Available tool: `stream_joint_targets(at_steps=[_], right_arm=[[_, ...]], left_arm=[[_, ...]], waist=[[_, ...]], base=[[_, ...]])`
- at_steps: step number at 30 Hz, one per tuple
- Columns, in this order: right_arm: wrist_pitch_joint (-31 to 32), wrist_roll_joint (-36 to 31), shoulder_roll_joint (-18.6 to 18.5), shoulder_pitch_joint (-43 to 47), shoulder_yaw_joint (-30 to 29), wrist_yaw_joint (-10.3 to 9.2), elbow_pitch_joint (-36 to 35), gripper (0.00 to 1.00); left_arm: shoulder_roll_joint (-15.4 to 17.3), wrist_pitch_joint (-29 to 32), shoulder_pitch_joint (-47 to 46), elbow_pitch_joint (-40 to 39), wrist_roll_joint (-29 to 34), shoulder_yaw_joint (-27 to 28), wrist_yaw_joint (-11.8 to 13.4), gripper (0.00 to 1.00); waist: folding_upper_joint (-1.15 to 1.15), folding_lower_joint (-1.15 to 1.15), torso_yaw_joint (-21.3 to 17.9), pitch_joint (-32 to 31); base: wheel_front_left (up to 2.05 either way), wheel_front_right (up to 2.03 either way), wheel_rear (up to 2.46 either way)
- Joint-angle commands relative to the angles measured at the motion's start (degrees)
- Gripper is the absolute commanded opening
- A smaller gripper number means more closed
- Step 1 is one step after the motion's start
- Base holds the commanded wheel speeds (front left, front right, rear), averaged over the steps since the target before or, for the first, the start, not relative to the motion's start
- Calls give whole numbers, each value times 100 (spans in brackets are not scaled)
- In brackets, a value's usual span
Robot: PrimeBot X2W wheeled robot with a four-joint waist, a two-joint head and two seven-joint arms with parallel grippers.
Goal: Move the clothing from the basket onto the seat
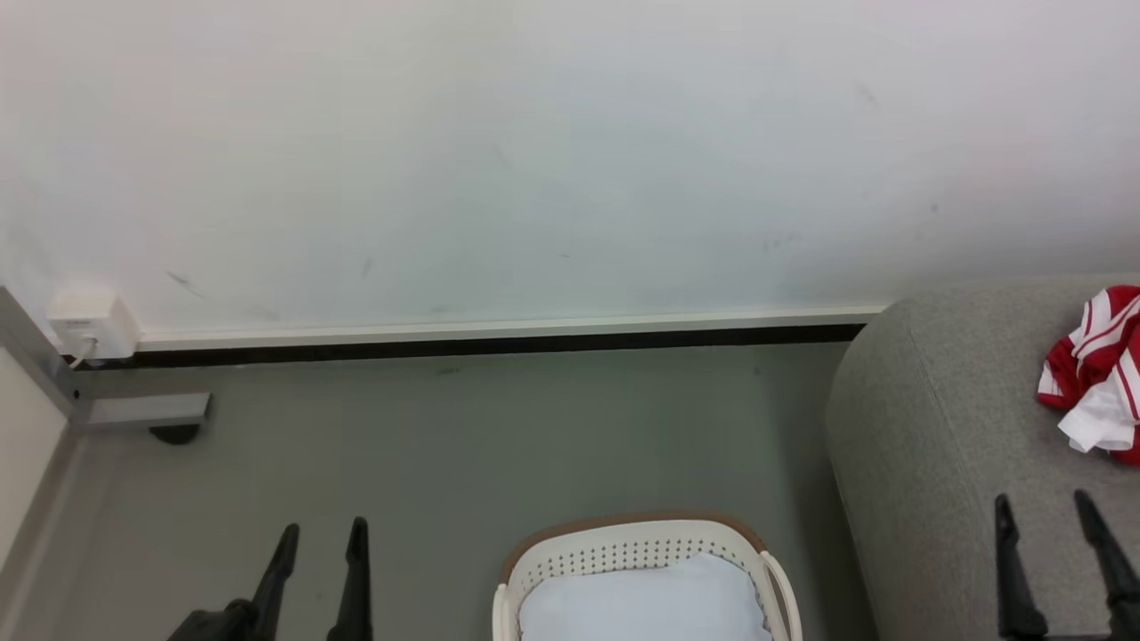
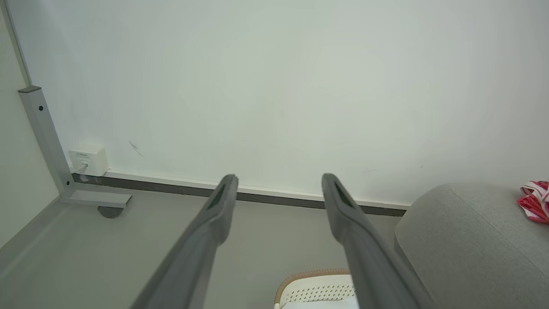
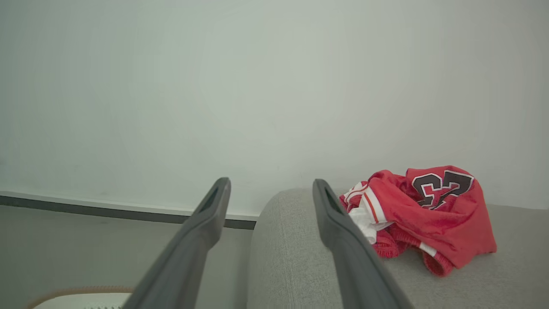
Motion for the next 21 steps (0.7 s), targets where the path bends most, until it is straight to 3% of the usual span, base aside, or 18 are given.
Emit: stream_joint_targets(at_steps=[1, 9, 18, 19, 21], right_arm=[[0, -37, 12, 126, 78, -13, 0, 100], [0, 243, 21, 440, 426, -13, 163, 100], [0, 393, 23, 482, 361, -13, 349, 100], [1, 370, 30, 398, 383, 0, 365, 0], [13, 384, 56, 400, 386, 0, 463, 0]], left_arm=[[-16, -2, 98, -8, 107, 67, -16, 100], [-62, -2, 322, -5, 279, 299, -85, 100], [-64, -2, 366, 170, 234, 38, -103, 100], [-85, 3, 293, 173, 252, 27, -115, 0], [-93, 13, 311, 278, 237, 26, -115, 0]], waist=[[0, 2, 59, -56], [0, 2, 213, -182], [0, 2, 397, -280], [0, 2, 386, -270], [0, 2, 387, -270]], base=[[0, 0, 0], [0, 0, 0], [0, 0, 0], [0, 0, 0], [0, 0, 0]])
